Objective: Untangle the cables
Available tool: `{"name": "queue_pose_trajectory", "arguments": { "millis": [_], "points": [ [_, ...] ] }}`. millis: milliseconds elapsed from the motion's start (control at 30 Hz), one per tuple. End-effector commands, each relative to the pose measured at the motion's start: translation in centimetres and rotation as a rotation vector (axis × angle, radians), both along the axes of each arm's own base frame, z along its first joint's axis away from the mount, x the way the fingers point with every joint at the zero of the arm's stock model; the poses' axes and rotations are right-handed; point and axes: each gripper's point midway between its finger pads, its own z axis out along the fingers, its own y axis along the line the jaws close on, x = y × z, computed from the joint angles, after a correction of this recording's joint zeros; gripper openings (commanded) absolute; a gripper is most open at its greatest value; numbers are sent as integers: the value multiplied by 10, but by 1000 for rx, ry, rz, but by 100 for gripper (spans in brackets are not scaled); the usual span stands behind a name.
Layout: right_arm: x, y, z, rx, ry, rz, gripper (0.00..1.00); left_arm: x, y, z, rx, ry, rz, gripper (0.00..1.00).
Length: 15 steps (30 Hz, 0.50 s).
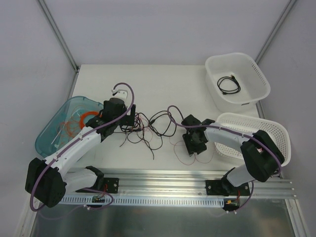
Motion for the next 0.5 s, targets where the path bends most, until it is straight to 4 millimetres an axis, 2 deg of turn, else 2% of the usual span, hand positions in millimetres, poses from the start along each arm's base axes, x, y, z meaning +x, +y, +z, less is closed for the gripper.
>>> {"name": "queue_pose_trajectory", "arguments": {
  "millis": [0,167,233,300,333,400,467],
  "points": [
    [-4,-15,-5,-75,1,-56,46,4,9,12,11,-40,24,98],
    [-20,-23,-16,-106,38,-65,36,4,9,13,10,-42,26,98],
    [-24,-18,-20,-99,48,-49,32,4,10,13,11,-42,27,98],
    [-25,-15,-22,-111,54,-27,22,4,10,12,11,-40,29,98],
    [-26,-15,-23,-123,63,-20,11,4,10,11,12,-37,28,98],
    [-24,-12,-21,-127,55,-9,1,4,11,10,17,-34,32,98],
    [-23,-9,-16,-114,39,2,1,4,11,11,18,-37,33,98]
  ]
}}
